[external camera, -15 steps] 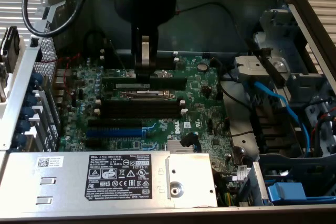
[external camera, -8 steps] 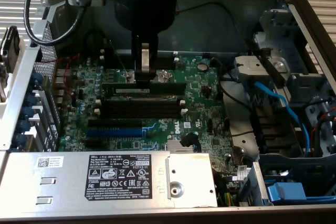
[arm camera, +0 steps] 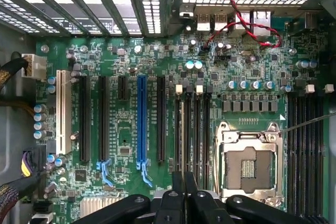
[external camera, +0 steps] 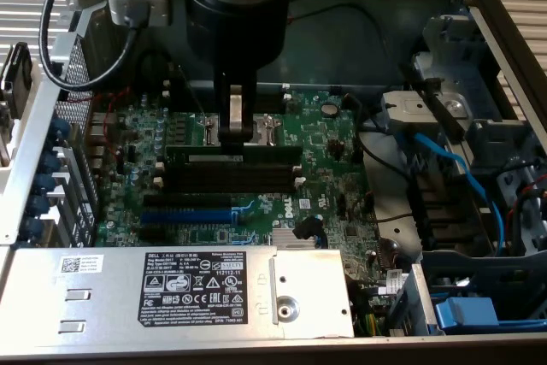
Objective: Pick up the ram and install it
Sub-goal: 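Insert the ram into the slot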
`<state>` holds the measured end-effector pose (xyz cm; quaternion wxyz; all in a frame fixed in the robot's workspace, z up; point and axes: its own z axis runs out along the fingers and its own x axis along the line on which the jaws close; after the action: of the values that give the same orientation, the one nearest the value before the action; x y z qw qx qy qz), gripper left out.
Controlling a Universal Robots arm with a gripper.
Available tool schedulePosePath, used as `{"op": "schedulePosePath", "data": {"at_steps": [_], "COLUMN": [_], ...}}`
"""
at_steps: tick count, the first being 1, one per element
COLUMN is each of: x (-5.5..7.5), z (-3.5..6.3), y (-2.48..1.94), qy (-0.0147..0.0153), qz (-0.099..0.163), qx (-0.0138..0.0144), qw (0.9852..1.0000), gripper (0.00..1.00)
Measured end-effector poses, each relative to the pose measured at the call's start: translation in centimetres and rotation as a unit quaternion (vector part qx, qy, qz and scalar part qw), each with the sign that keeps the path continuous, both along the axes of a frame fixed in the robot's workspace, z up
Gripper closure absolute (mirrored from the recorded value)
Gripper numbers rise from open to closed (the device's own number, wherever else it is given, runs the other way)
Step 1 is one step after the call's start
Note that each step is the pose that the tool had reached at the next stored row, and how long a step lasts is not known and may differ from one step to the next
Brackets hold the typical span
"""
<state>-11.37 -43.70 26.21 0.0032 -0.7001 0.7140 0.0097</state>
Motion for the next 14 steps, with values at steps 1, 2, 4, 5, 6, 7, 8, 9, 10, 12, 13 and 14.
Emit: {"op": "schedulePosePath", "data": {"at_steps": [1,2,4,5,6,7,8,9,10,12,13,14], "x": [0.01,0.01,0.00,0.00,0.01,0.01,0.00,0.00,0.01,0.00,0.01,0.00], "z": [-0.05,-0.13,-0.34,-0.42,-0.49,-0.58,-0.67,-0.74,-0.81,-0.91,-0.94,-0.94], "y": [-0.10,-0.19,-0.22,-0.22,-0.22,-0.23,-0.23,-0.23,-0.23,-0.22,-0.21,-0.20], "qy": [0.0002,0.0002,0.0004,0.0008,0.0015,0.0021,0.0029,0.0037,0.0047,0.0064,0.0072,0.0080], "qz": [0.000,-0.001,-0.003,-0.003,-0.004,-0.005,-0.005,-0.006,-0.006,-0.007,-0.007,-0.007], "qx": [0.0001,0.0004,0.0006,0.0006,0.0005,0.0006,0.0006,0.0005,0.0005,0.0005,0.0005,0.0005], "qw": [1.0000,1.0000,1.0000,1.0000,1.0000,1.0000,1.0000,1.0000,1.0000,1.0000,1.0000,0.9999], "gripper": [0.88,0.88,0.88,0.88,0.88,0.88,0.88,0.88,0.88,0.88,0.88,0.88]}}
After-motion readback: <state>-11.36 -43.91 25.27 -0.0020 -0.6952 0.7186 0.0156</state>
